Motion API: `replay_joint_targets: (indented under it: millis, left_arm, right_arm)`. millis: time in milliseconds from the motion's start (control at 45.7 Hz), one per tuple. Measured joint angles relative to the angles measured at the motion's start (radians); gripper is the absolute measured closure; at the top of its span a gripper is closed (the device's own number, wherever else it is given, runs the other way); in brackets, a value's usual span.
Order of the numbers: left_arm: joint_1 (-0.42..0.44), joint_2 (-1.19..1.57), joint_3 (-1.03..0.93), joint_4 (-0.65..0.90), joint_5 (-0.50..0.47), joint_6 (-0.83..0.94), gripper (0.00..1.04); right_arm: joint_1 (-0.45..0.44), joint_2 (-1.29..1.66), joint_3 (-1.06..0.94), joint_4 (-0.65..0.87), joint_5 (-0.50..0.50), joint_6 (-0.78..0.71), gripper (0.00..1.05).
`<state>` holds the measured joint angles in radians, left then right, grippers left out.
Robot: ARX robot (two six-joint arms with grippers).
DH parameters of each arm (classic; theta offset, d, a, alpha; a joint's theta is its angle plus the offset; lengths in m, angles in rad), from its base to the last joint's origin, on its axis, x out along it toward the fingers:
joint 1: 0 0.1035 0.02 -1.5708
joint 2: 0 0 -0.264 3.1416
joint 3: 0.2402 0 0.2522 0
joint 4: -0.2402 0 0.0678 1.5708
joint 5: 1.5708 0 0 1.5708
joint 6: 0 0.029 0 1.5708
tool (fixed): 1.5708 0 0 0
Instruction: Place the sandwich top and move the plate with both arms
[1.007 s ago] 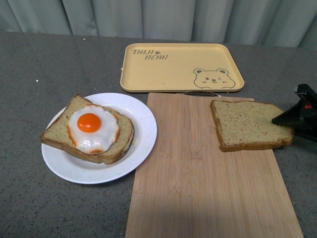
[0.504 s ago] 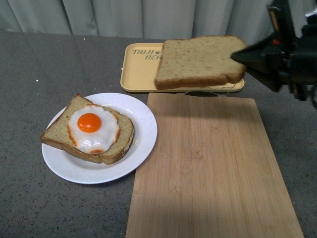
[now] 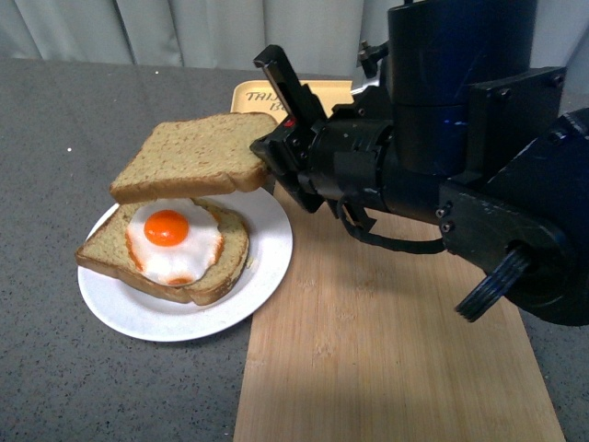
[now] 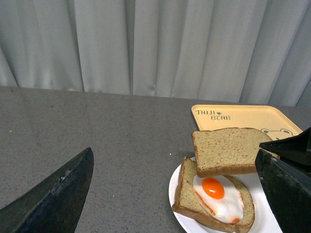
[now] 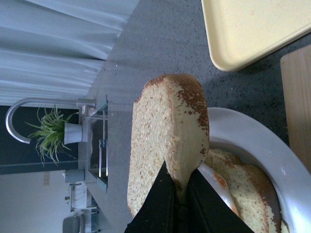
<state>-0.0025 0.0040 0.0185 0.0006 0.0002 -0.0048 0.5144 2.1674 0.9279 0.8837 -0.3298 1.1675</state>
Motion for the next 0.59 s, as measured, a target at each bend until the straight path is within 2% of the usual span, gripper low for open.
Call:
replay_joint_targets:
  millis: [285,591]
  left_arm:
    - [0.0,0.0,0.0,0.0,0.0,0.0,0.07]
    - [0.0,0.0,0.0,0.0,0.0,0.0,0.07]
  right_arm:
    - [0.065,0.027,0.012,-0.007,0.006,0.035,1.02]
    - [0.089,0.047,0.032,-0.053,0.022,0.041,1.02]
